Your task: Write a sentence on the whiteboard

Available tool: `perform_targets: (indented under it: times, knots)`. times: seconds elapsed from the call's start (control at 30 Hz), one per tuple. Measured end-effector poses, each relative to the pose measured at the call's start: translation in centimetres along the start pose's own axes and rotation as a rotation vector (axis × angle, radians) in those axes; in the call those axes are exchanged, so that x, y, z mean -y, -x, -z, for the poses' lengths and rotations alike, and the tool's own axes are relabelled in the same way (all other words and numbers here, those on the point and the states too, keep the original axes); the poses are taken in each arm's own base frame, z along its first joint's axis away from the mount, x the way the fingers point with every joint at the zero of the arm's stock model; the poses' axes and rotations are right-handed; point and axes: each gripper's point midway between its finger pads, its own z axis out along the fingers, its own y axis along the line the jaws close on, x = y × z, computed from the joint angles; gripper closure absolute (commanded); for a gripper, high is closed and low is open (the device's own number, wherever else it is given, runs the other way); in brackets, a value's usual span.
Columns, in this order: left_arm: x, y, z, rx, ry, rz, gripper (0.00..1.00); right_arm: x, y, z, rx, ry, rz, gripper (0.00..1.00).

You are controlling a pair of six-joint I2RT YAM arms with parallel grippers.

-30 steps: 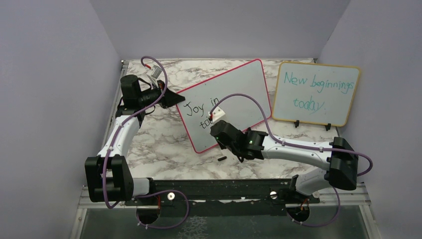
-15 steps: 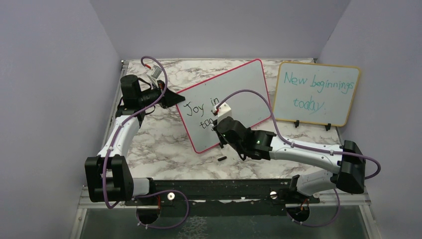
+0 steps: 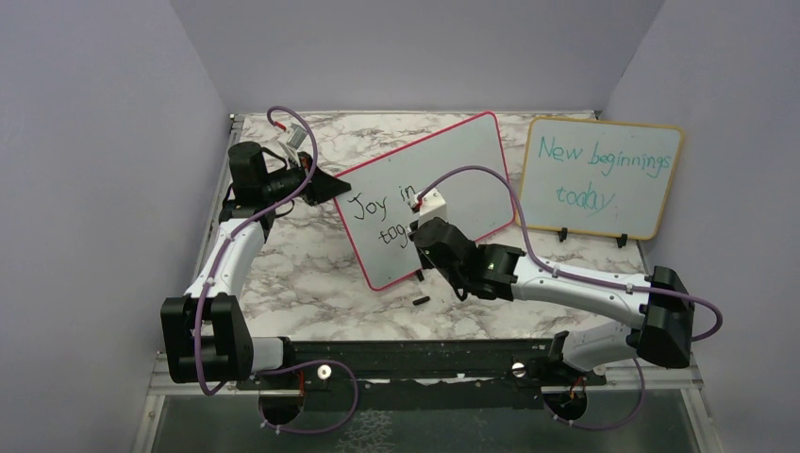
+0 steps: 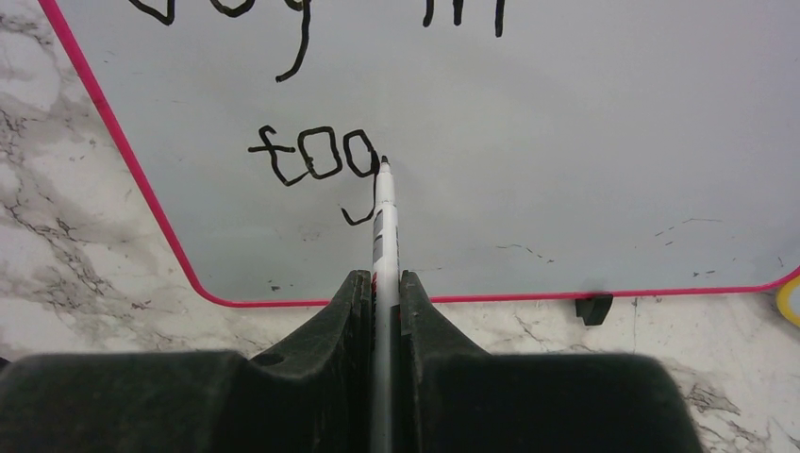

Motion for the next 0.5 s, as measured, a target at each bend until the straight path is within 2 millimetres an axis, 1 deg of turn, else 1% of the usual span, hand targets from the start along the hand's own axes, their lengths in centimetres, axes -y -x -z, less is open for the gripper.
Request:
perform_targets:
  times: [0.27, 0.5]
  knots:
    - [0.01, 0.0, 0.0, 0.0, 0.0, 0.0, 1.0, 0.02, -0.16, -0.19, -0.005, -0.003, 0.001, 1.0]
    - [0.01, 0.0, 0.0, 0.0, 0.0, 0.0, 1.0, 0.19, -0.46, -0.75, -0.013, -0.015, -0.001, 1.0]
